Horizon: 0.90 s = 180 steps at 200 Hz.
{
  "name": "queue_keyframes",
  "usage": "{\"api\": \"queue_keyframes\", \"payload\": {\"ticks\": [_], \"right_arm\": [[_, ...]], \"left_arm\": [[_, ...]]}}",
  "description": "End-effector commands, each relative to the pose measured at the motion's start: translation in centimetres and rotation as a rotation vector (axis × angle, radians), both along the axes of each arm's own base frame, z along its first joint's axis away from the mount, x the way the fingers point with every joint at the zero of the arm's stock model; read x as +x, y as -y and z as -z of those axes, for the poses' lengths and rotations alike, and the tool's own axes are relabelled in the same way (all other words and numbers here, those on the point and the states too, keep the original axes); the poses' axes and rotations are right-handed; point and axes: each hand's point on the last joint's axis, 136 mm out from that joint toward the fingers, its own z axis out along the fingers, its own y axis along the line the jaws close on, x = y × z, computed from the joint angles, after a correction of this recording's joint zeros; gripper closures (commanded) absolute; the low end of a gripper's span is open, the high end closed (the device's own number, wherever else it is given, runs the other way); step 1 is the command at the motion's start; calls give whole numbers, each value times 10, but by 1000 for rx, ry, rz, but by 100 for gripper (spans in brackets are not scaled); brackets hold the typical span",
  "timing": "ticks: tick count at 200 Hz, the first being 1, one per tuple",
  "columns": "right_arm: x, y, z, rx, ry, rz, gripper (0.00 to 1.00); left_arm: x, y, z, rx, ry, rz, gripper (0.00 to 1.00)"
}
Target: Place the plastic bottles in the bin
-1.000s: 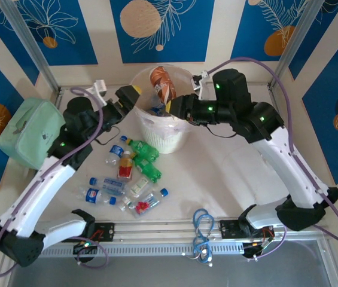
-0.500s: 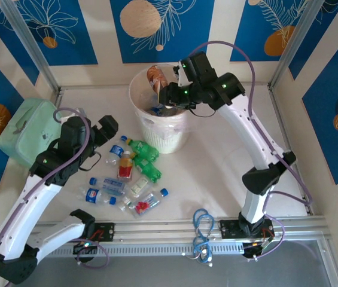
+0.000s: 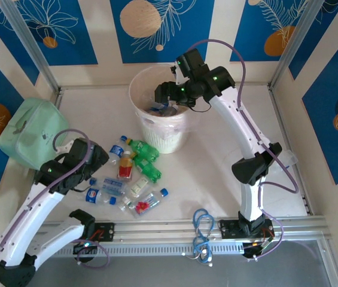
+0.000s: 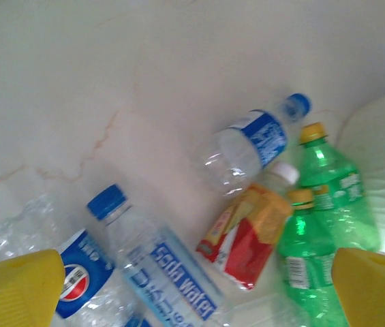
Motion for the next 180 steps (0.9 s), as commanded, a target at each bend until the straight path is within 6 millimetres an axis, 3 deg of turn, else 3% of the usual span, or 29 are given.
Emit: {"api": "queue_keyframes", "payload": {"ticks": [1, 28, 48, 98, 120, 149, 180], "right_arm": [[-16, 2, -31, 33, 61, -21, 20], [-39, 1, -48, 44, 104, -43, 19], [-58, 0, -54, 49, 125, -57, 19], [-92, 4, -39, 79, 90, -55, 19], [-108, 5, -31, 89, 68, -61, 19], [-127, 8, -20, 104, 38, -70, 19], [-137, 18, -6, 90, 8, -54, 19]], "left_arm": [[-22, -11, 20, -10, -104, -77, 0], [-43, -15, 37, -44, -183, -153, 1], [-61, -16, 52, -95, -232, -206, 11], [-88, -41, 73, -17, -292, -346, 14], [-84, -44, 80, -7, -282, -371, 13], [-62, -31, 95, -77, -273, -368, 13], [-53, -24, 114, -122, -336, -400, 16]]}}
